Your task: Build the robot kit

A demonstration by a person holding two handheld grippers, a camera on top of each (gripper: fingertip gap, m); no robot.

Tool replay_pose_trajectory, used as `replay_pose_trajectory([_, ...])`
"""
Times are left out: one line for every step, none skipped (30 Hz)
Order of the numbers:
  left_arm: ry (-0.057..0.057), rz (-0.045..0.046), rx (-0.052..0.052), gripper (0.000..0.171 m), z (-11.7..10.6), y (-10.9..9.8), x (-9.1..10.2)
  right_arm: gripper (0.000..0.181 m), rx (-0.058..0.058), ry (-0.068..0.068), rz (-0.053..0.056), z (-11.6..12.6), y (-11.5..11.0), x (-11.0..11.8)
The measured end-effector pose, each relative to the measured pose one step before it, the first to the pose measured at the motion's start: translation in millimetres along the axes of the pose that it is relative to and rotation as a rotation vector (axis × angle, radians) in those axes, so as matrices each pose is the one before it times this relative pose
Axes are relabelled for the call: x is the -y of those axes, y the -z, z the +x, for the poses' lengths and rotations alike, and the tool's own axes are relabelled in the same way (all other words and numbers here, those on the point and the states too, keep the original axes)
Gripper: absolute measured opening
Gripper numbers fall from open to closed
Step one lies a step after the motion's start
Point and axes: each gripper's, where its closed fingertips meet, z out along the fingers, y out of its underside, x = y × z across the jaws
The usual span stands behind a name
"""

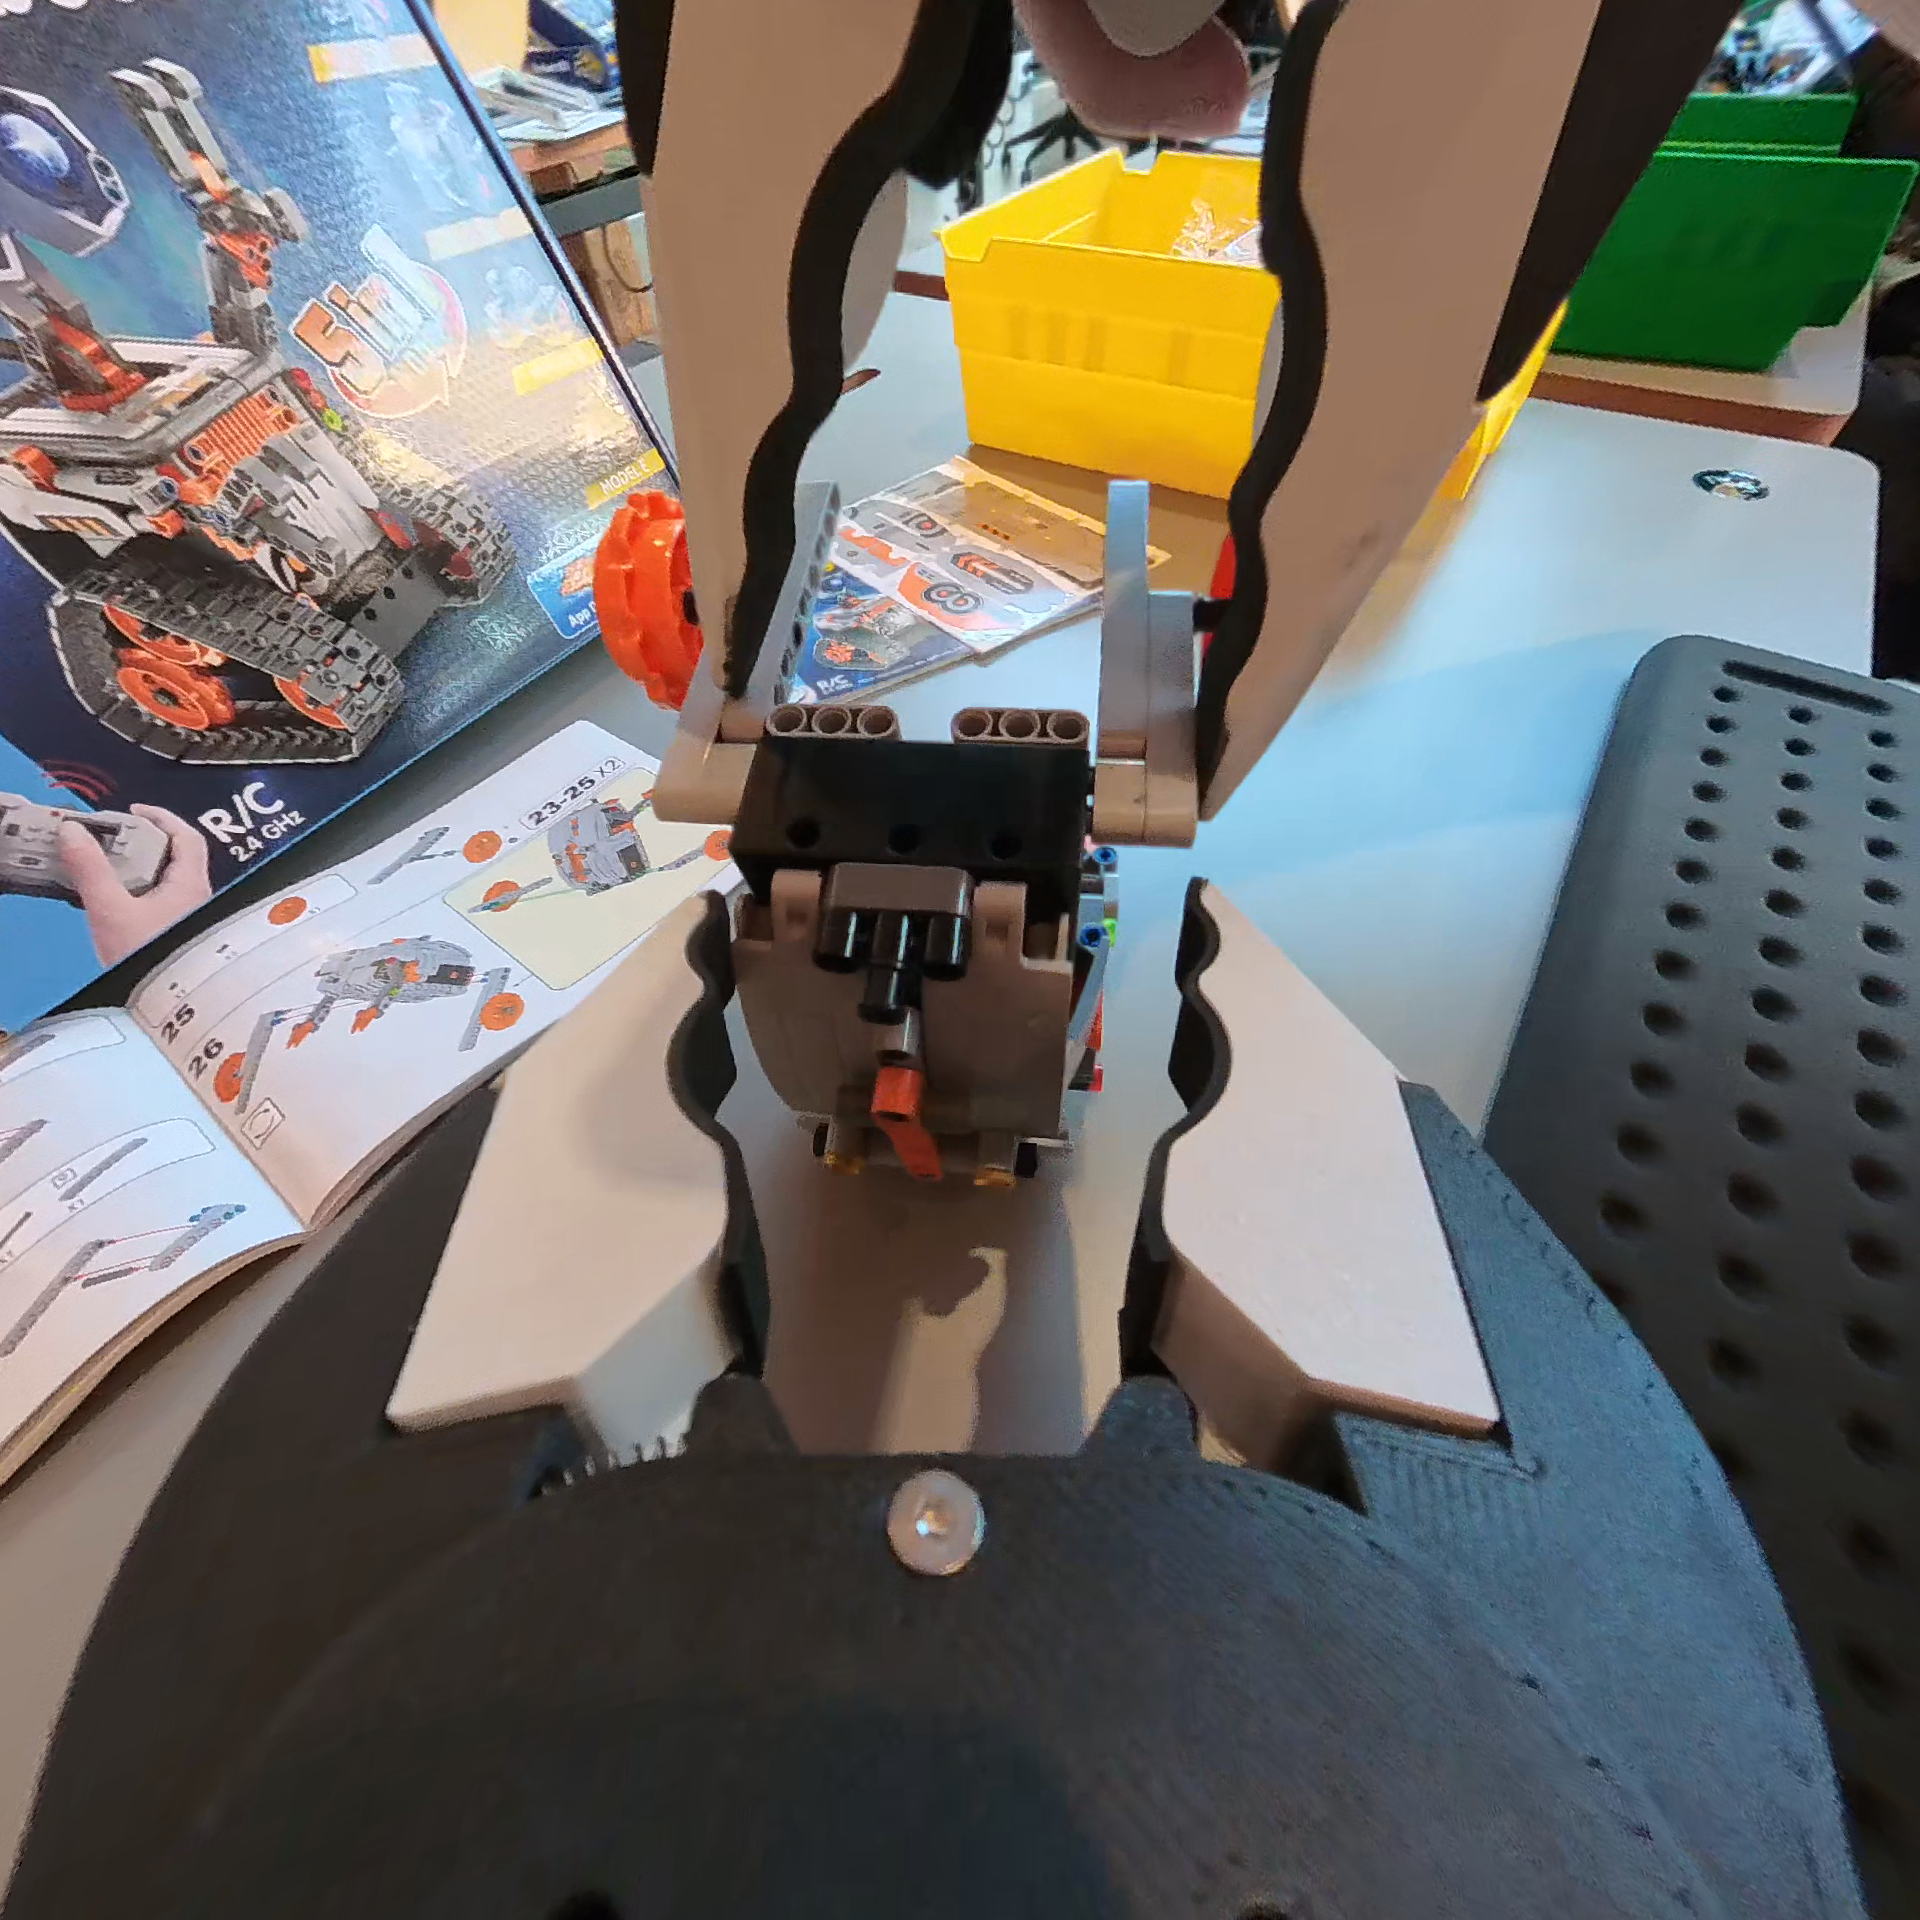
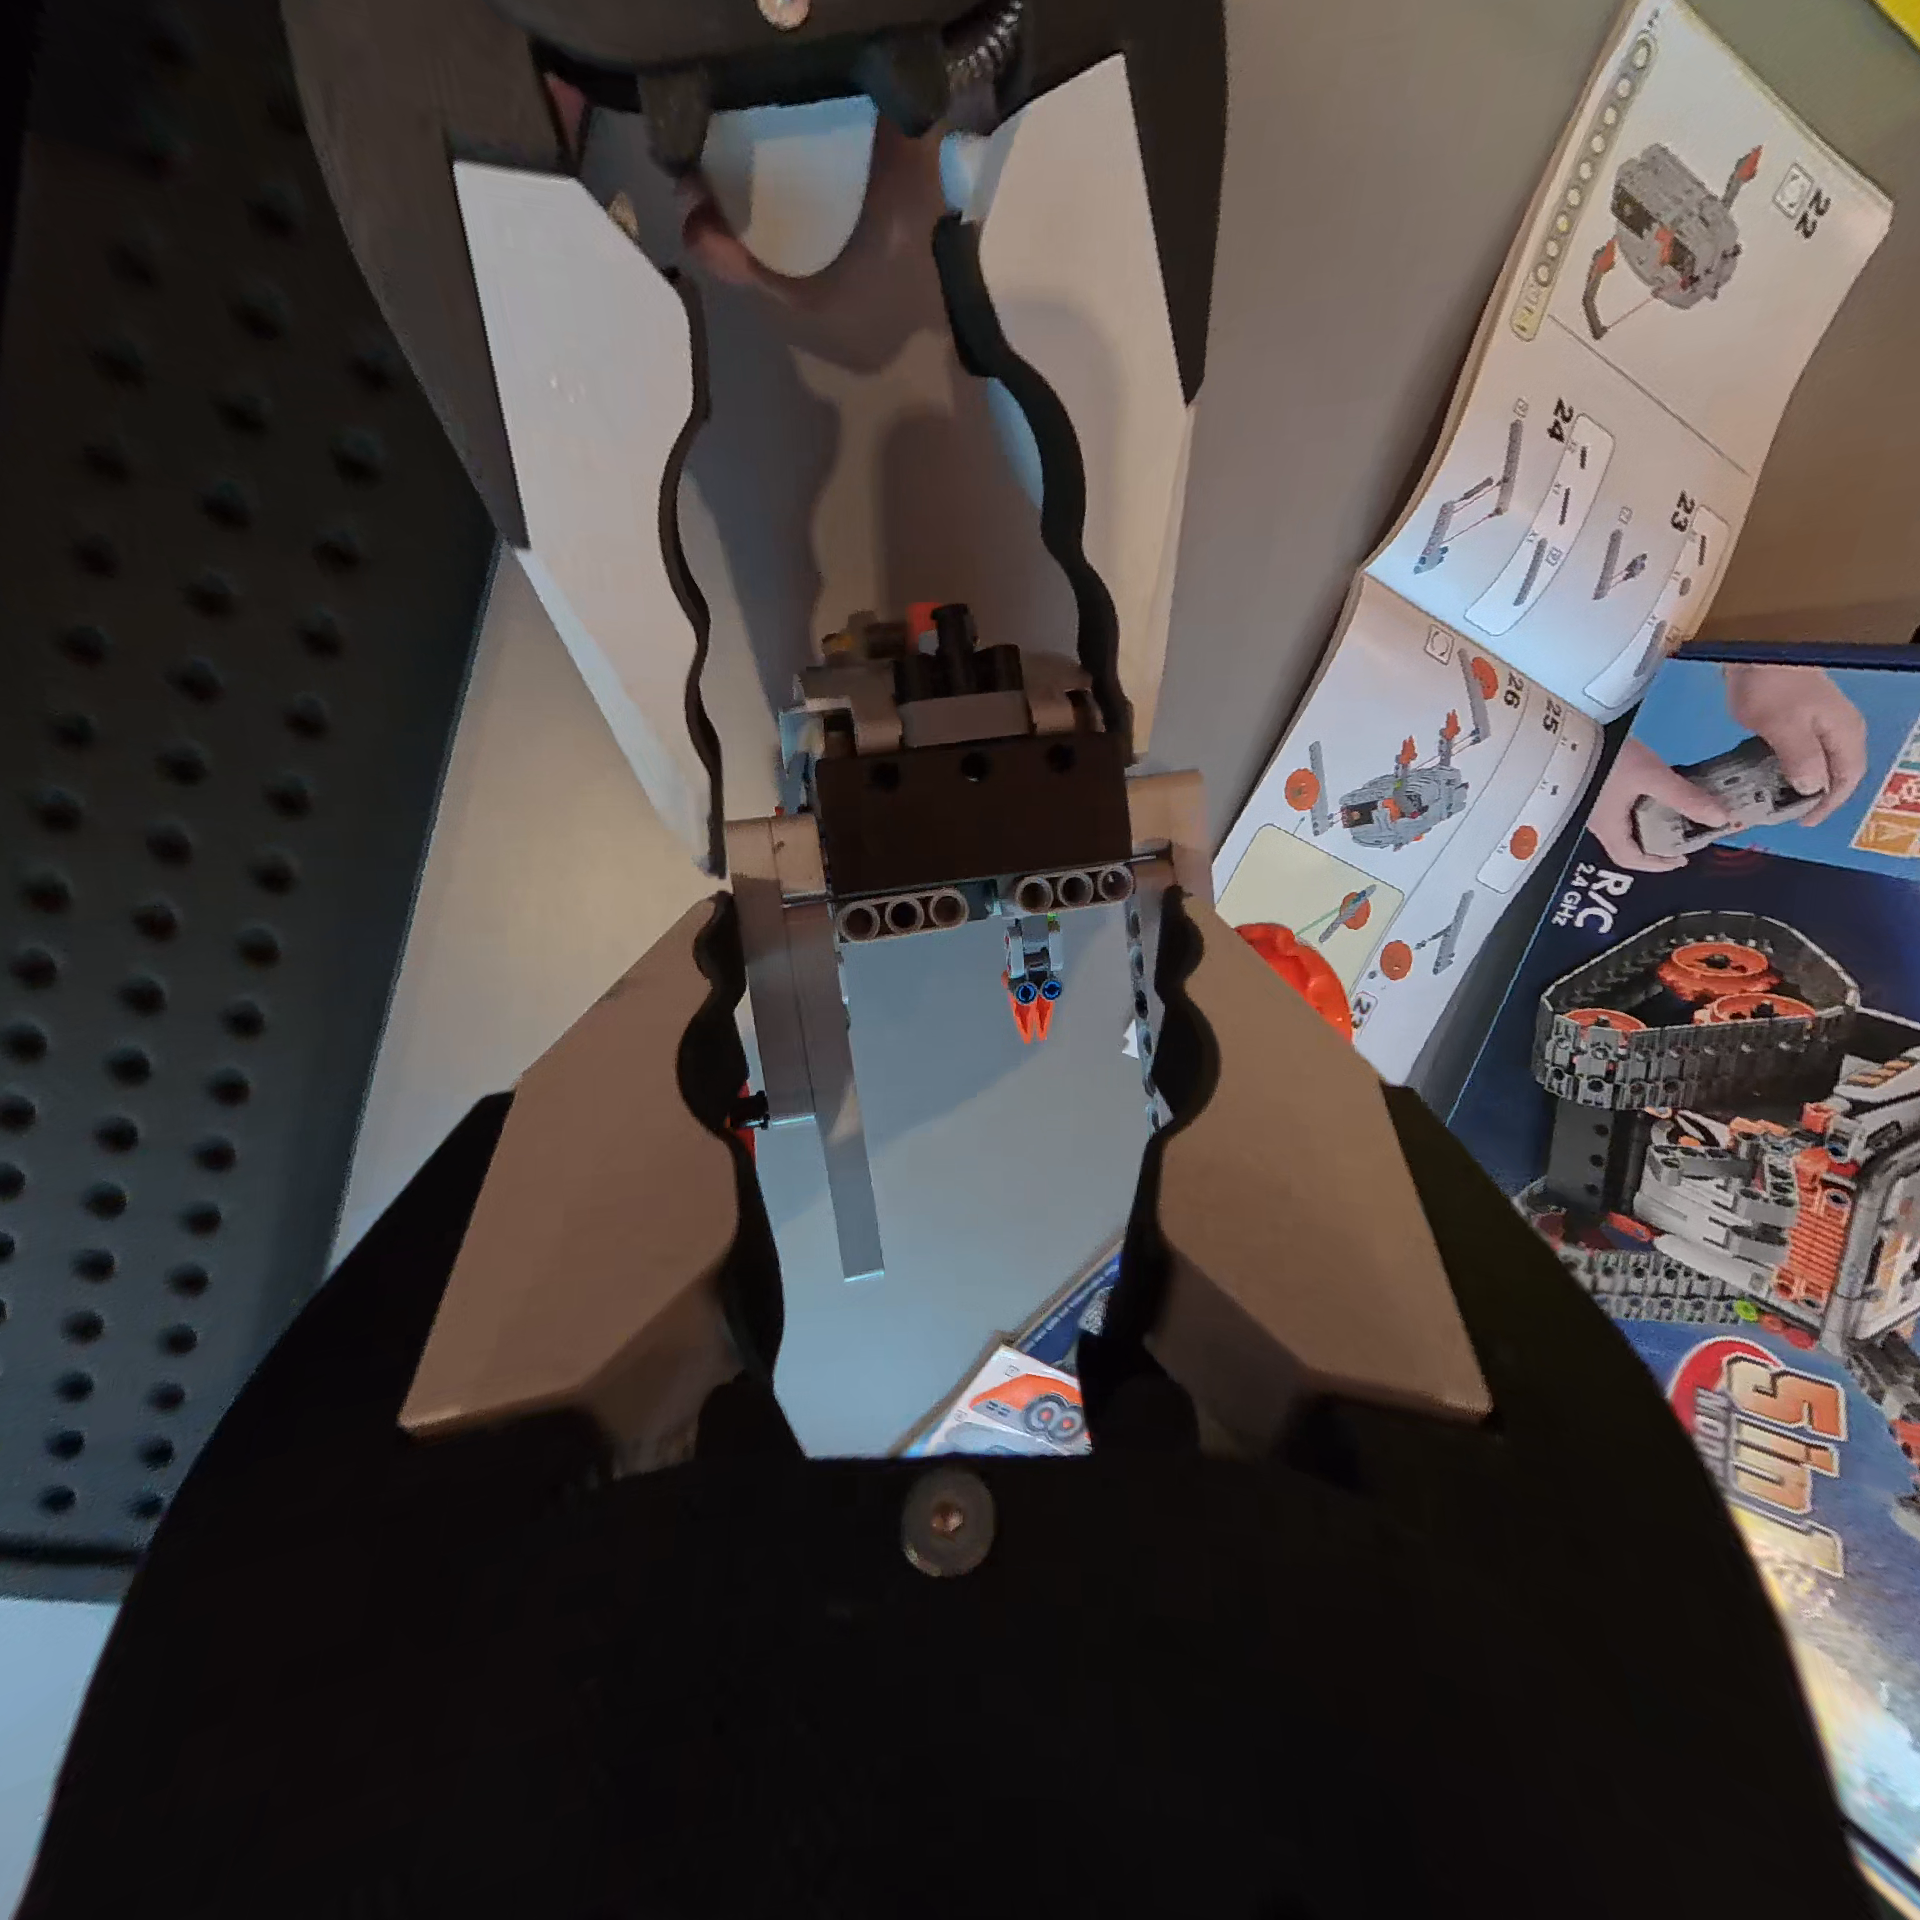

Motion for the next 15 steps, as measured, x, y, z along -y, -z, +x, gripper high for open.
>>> replay_pose_trajectory([0.0023,0.00408,0.0122,0.085,-0.93,-0.36,1.47,0.079,-0.0038,-0.016,0.0082,-0.17,0.04,0.28])
replay_pose_trajectory([0.0074,0.00459,0.0116,0.083,-1.11,-0.16,1.75,0.079,-0.0055,-0.0131,0.004,0.23,0.15,-0.35])
replay_pose_trajectory([0.0003,-0.00503,0.0074,0.083,-0.71,-0.29,0.17,0.077,-0.0051,-0.0083,-0.0005,-0.06,0.54,-0.83])
replay_pose_trajectory([-0.0013,0.00014,0.0054,0.082,-0.39,-0.15,0.41,0.076,-0.0058,-0.0049,-0.0001,-0.63,0.58,-0.37])
replay_pose_trajectory([0.0012,0.00028,-0.0003,0.082,0.55,-0.06,0.07,0.075,-0.008,-0.0041,-0.0044,-0.83,0.5,-0.7])
replay_pose_trajectory([0.0029,-0.00072,-0.0038,0.082,1.14,0.29,-0.38,0.075,-0.0051,-0.008,-0.0074,-1.36,0.79,-0.79])
replay_pose_trajectory([0.0038,0.00037,-0.0033,0.082,1.2,0.71,-0.51,0.072,0.0006,-0.0055,-0.0031,-2.1,1.5,-0.21])
replay_pose_trajectory([0.0059,0.00258,-0.0026,0.082,1.01,0.91,-0.54,0.069,-0.0013,-0.007,0.0048,-1.6,2.28,0.85])
replay_pose_trajectory([0.0085,0.00474,-0.0035,0.082,0.97,0.96,0.0,0.064,0.0081,-0.012,0.0104,-2.65,2.22,1.22])
replay_pose_trajectory([0.008,0.00275,-0.0051,0.082,1.1,0.77,0.06,0.058,0.0264,-0.015,0.0098,-4.79,1.3,0.87])
replay_pose_trajectory([0.0079,0.0029,-0.0062,0.083,1.09,0.77,0.5,0.058,0.0322,-0.0207,0.0073,-4.78,-0.09,0.47])
replay_pose_trajectory([0.0065,0.00541,-0.0045,0.082,0.97,0.6,1.17,0.06,0.0104,-0.0174,0.0038,-0.97,-0.61,0.27])
replay_pose_trajectory([0.0046,0.00967,-0.0012,0.083,0.5,0.76,2.04,0.06,-0.001,-0.0044,0.0049,0.64,-0.2,0.6])
replay_pose_trajectory([0.0022,0.01712,-0.0039,0.081,0.96,1.18,3.32,0.059,0.0001,0.0026,-0.0006,0.04,-0.03,0.16])
replay_pose_trajectory([0.0006,0.01684,-0.0049,0.078,1.44,1.35,3.58,0.059,-0.0017,0.0058,-0.006,-0.01,-0.01,-0.59])
